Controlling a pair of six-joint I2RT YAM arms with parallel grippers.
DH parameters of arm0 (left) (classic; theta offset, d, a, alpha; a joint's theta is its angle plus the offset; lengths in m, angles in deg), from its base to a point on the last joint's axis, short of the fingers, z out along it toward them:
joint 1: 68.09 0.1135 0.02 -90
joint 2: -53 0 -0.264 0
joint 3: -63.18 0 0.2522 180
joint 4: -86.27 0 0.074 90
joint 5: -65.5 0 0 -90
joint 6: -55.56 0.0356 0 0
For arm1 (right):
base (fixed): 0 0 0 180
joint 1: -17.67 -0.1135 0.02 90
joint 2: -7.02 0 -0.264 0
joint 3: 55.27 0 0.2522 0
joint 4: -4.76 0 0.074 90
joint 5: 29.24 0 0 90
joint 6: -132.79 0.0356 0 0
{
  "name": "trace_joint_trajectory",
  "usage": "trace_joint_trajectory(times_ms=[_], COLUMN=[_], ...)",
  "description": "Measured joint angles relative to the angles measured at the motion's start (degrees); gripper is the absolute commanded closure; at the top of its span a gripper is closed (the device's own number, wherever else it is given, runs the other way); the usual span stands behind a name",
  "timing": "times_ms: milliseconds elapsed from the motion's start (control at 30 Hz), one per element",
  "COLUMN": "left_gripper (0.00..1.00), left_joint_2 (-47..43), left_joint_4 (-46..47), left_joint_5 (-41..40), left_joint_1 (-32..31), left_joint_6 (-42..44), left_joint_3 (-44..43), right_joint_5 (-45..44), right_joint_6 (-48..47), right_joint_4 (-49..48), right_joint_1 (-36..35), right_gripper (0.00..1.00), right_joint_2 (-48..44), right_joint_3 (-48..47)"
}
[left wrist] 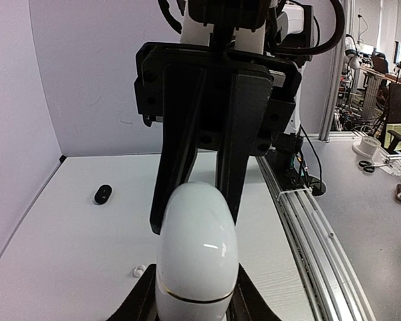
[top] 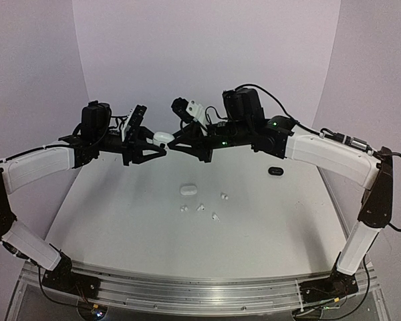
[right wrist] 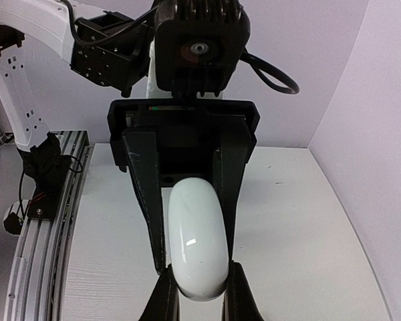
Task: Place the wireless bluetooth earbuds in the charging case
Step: Pass from the right arm to the left, then open the charging case.
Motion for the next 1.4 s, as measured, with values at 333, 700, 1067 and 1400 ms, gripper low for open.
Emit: trace_joint_trajectory(times_ms=[333,700,1067,1400], left_gripper=[0.97,1.00,1.00,1.00], left_joint_2=[0.0,0.0,0.0,0.0], left_joint_4=[-0.1,-0.7,-2.4,-6.7], left_joint_5=[-0.7,-0.8,0.2,-1.3], left_joint_1=[0.1,0.2,0.3,0.6], left_joint_6=[0.4,1.4,5.0,12.4], left_joint_3=[0.0,0.0,0.0,0.0], right_joint_5=[-0.5,-0.9,-3.6,-3.4], right_joint_6=[0.2,0.6,1.8,2.0], right_joint_4=[0.2,0.2,2.5,4.7], right_joint_1=[-0.2,-0.2,-0.7,-0.9], right_gripper=[1.00,0.64,0.60,0.62], right_joint_2=[0.1,0.3,1.4,3.2], right_joint_3=[0.0,-0.1,-2.7,-5.0])
